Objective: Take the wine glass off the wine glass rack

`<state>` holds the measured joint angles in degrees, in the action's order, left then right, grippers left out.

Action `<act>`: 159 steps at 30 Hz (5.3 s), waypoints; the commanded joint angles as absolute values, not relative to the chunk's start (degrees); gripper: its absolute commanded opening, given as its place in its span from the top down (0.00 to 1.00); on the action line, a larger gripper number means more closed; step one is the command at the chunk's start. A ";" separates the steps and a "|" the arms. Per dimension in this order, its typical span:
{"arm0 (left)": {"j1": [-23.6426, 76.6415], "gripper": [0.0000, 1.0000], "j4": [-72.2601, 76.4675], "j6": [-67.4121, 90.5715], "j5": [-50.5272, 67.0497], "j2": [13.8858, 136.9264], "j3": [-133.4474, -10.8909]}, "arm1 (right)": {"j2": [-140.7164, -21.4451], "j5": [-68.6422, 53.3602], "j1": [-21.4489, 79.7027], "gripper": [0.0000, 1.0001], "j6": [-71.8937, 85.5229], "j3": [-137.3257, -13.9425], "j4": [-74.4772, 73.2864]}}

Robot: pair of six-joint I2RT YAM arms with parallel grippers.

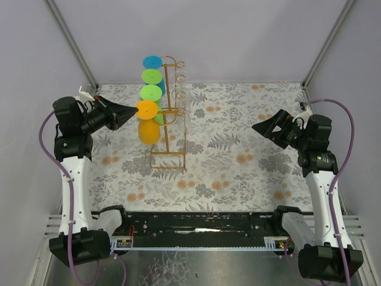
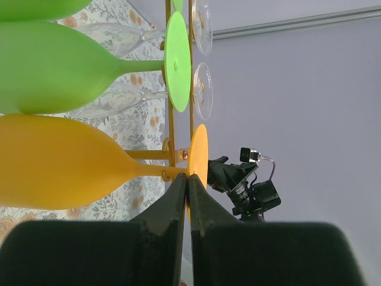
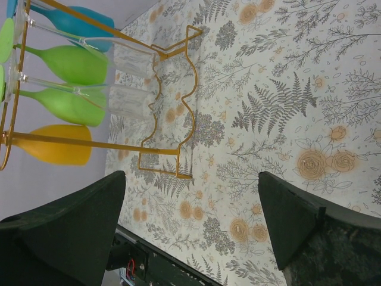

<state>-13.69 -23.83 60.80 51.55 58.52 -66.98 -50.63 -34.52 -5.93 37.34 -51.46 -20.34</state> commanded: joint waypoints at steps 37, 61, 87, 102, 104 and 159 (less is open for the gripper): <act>-17.11 1.00 -22.77 59.94 50.92 56.37 -65.56 | -48.88 -34.54 -5.60 0.01 35.01 -51.81 -20.74; -17.63 1.00 -20.05 62.15 48.31 55.89 -64.23 | -48.21 -34.53 -5.62 0.01 34.80 -51.33 -21.01; -20.11 1.00 -28.82 47.20 32.74 51.90 -78.44 | -47.58 -34.66 -5.62 0.01 33.75 -52.41 -22.14; -20.00 1.00 -19.75 29.30 47.46 67.02 -111.13 | -56.54 -34.33 -5.62 0.01 34.26 -65.36 -20.58; -19.89 1.00 -17.49 29.50 49.67 69.17 -113.44 | -58.55 -33.90 -5.62 0.01 34.33 -69.07 -21.03; 68.36 1.00 -20.15 -55.10 -15.88 88.26 -96.02 | -61.12 -20.57 -5.62 0.01 24.38 -96.30 -52.20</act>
